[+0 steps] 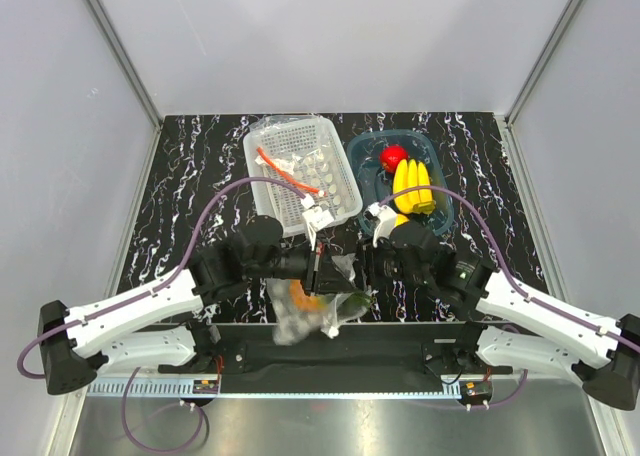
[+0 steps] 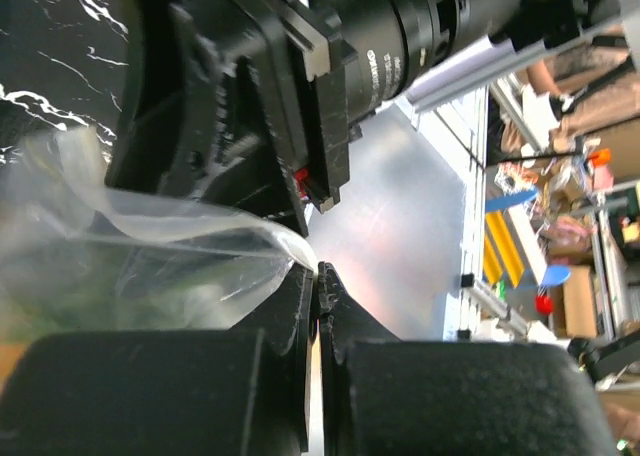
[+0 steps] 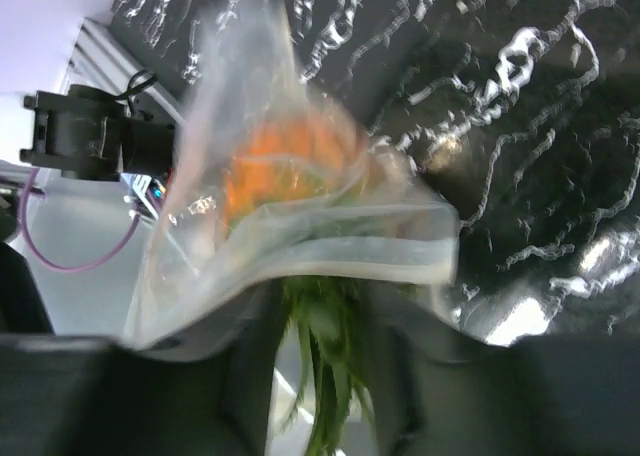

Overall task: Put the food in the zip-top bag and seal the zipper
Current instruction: Place the fake fruit in the zipper food storage bag, then adjust the zipper food storage bag at the center of the board.

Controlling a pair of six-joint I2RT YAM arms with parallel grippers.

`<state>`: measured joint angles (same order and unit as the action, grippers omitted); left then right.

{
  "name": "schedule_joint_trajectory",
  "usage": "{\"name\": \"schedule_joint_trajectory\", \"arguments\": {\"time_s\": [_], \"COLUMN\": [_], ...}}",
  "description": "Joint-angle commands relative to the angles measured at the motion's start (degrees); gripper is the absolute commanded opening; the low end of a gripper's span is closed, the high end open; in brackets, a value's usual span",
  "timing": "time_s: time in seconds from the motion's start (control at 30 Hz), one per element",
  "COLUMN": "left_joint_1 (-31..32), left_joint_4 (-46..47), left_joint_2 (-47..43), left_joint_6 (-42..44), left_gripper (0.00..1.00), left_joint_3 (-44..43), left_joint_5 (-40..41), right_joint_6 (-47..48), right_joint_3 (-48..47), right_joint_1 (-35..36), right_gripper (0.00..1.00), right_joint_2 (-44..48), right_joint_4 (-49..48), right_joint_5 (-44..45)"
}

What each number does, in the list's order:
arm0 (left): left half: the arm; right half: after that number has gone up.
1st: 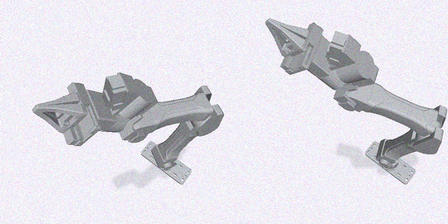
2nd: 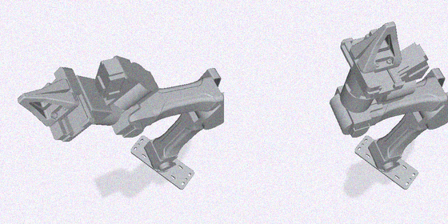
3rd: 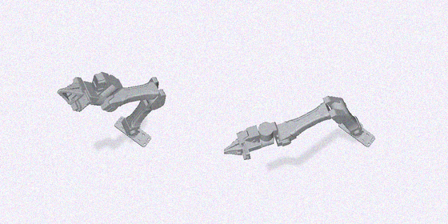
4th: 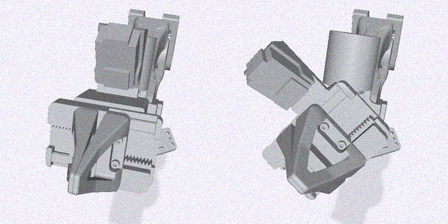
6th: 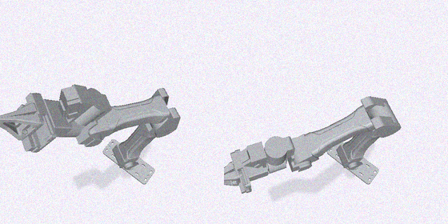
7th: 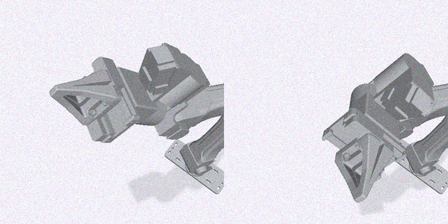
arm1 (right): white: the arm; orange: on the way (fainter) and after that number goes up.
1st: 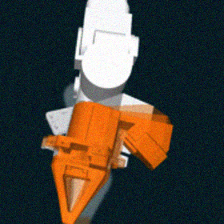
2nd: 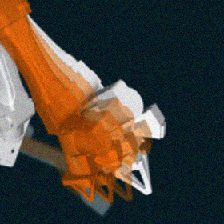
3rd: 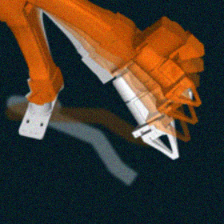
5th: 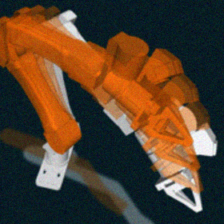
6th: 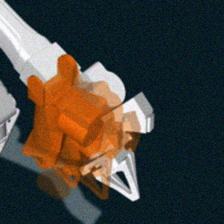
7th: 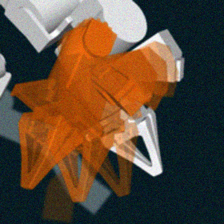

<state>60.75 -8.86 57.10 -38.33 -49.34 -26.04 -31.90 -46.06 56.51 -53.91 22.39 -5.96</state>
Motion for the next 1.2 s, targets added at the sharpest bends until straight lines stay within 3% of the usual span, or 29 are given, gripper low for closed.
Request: {"name": "schedule_joint_trajectory", "arguments": {"time_s": [0.0,0.1,0.4,0.57,0.77,1.0,1.17], "left_joint_1": [-1.2,-2.7,-4.3,-4.3,-4.3,-4.3,-4.3], "left_joint_4": [3.8,0.1,-2.0,-4.8,-7.3,-9.2,-11.1], "left_joint_2": [-1.6,-3.2,-2.0,-2.3,-3.1,-5.2,-6.4], "left_joint_6": [-3.9,-4.4,-3.1,-1.6,-1.1,-0.8,-0.3], "left_gripper": [0.0,0.0,0.0,0.0,0.0,0.0,0.0], "left_joint_3": [-0.1,-0.4,2.8,4.3,4.9,3.9,3.0], "left_joint_5": [1.9,5.9,9.3,15.0,18.2,18.9,19.4], "right_joint_6": [-3.4,-4.4,-4.8,-5.5,-8.2,-11.6,-11.0], "right_joint_3": [-2.5,-3.1,-5.8,-7.7,-10.0,-12.7,-12.6], "right_joint_1": [0.2,0.2,0.1,0.2,0.1,0.1,0.2], "right_gripper": [0.46,0.53,0.62,0.66,0.59,0.57,0.46], "right_joint_2": [1.8,3.3,7.6,6.7,2.9,-2.8,-5.4], "right_joint_4": [4.8,7.6,12.5,15.6,22.4,30.1,28.5], "right_joint_5": [4.6,5.0,5.7,10.2,15.5,24.7,21.9]}}
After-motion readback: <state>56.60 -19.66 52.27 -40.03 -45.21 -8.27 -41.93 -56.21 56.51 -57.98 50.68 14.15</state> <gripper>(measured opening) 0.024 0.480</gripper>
